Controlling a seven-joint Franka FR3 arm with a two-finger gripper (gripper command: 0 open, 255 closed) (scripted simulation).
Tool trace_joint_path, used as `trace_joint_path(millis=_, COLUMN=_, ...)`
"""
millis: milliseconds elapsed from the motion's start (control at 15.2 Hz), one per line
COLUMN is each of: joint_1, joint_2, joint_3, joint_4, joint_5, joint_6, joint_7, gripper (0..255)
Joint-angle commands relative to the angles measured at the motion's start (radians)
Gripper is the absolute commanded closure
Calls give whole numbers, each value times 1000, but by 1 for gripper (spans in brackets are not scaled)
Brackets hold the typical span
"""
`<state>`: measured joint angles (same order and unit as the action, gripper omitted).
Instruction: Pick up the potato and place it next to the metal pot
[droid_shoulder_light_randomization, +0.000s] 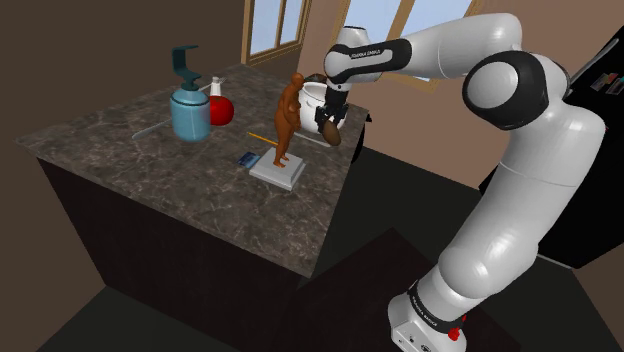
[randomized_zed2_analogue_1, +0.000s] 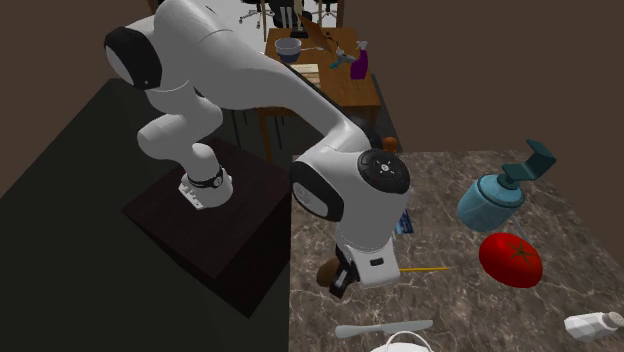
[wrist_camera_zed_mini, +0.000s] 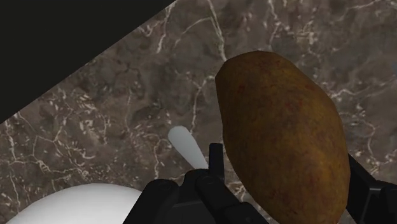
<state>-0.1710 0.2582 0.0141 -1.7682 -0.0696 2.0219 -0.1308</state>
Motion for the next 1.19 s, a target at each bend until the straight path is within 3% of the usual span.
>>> trace_joint_path(millis=0, joint_1=0, joint_2=6, joint_3=0, joint_4=-18, joint_5=-1, joint_6=25, joint_7=1, gripper=255)
trace_joint_path(millis=792, joint_1=0, joint_2=72, joint_3=-2, joint_4=-92, joint_5=-7, joint_6=165, joint_7=11, gripper=255)
trace_joint_path(millis=1122, joint_1=0, joint_2=75, joint_3=-2, joint_4=-94, joint_5=-8, joint_6=169, joint_7=12, gripper=255)
